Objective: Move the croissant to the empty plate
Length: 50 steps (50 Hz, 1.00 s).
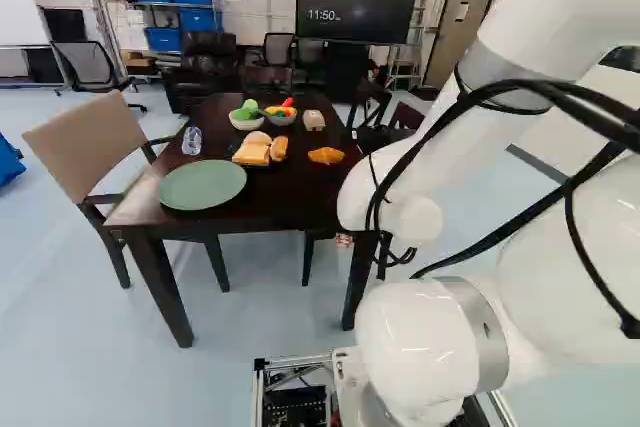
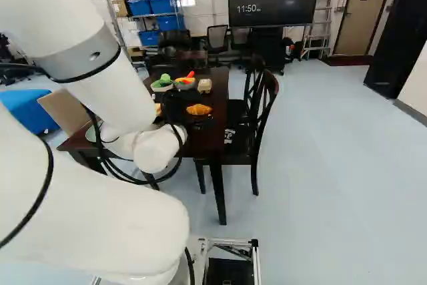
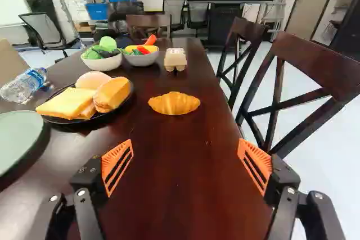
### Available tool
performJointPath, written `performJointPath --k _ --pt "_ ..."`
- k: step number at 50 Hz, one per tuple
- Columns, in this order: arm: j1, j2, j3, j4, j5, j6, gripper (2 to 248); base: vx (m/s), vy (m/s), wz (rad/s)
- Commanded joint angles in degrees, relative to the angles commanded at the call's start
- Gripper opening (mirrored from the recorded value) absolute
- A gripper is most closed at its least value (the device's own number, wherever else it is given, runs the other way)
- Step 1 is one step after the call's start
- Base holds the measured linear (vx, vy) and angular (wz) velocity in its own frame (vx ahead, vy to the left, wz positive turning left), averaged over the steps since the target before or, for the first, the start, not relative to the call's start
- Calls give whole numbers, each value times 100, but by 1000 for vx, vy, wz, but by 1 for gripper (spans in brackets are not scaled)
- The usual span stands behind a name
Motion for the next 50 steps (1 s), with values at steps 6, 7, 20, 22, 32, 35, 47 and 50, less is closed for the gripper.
performJointPath --k 6,7,20,22,32,35,47,50 --pt "0 0 0 0 0 0 247 46 33 -7" --pt "0 0 0 0 0 0 247 37 25 -2" --pt "0 0 0 0 0 0 247 46 31 -8" --pt "0 0 0 0 0 0 247 50 36 -14" --pt "0 0 0 0 0 0 247 7 5 0" --pt "0 0 0 0 0 0 247 0 0 0" --pt "0 0 0 0 0 0 247 0 0 0" --pt "0 0 0 0 0 0 247 0 0 0"
